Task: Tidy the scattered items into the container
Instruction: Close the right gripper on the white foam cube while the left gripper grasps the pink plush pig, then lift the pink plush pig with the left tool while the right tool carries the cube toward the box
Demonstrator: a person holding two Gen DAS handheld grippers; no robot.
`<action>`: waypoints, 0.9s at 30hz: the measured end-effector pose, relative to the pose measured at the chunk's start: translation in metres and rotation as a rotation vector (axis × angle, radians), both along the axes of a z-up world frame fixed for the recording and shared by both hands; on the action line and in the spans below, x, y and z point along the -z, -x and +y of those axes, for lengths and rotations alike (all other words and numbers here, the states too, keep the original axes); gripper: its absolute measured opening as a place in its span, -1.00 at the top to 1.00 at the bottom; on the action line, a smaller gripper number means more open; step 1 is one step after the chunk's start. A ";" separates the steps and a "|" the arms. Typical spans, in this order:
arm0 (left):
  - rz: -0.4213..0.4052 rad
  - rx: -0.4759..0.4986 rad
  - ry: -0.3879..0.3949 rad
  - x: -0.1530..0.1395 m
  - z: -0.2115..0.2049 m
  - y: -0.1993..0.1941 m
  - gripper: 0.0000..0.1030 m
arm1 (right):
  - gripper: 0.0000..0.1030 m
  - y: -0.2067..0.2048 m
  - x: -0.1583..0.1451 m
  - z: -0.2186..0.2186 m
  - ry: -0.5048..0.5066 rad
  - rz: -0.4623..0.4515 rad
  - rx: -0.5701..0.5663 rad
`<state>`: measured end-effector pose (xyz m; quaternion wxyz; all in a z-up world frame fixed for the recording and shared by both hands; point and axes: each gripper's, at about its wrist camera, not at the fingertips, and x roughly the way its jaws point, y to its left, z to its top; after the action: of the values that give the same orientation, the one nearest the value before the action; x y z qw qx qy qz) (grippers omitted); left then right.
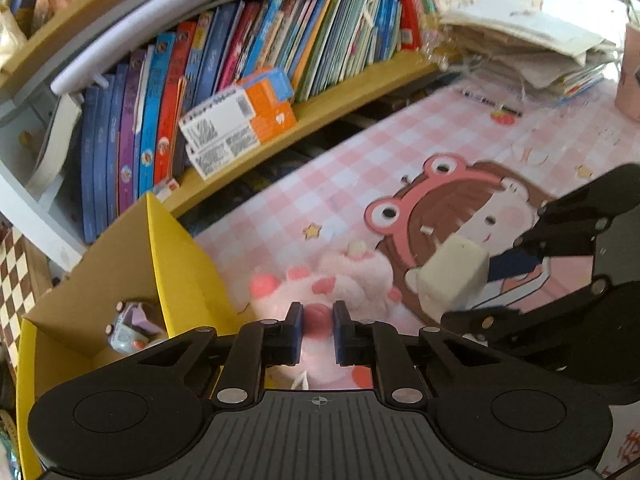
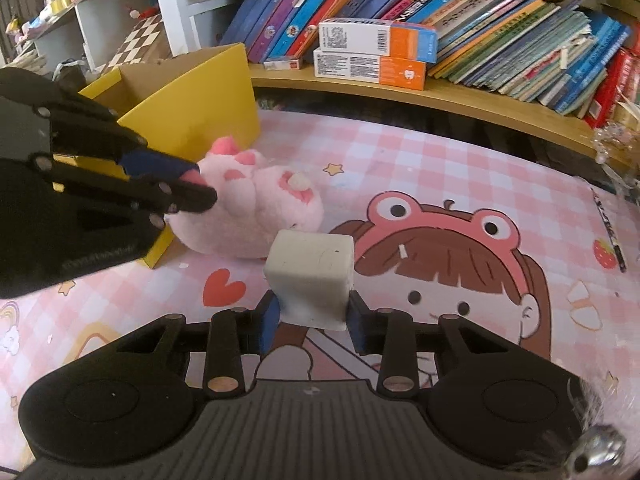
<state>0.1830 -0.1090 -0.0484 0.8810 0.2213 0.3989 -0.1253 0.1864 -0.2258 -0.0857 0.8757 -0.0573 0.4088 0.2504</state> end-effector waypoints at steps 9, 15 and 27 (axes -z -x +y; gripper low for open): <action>-0.077 0.023 0.049 -0.032 -0.006 0.020 0.74 | 0.36 0.016 -0.013 -0.007 0.000 -0.021 0.021; -0.124 0.025 0.068 -0.051 -0.003 0.033 0.74 | 0.36 0.031 -0.025 -0.009 0.002 -0.054 0.030; -0.193 0.042 0.090 -0.074 0.003 0.065 0.74 | 0.36 0.060 -0.042 -0.012 0.004 -0.100 0.087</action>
<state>0.1179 -0.1058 0.0254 0.9215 0.2010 0.3014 -0.1397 0.1265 -0.2380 -0.0437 0.9051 -0.0539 0.3669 0.2082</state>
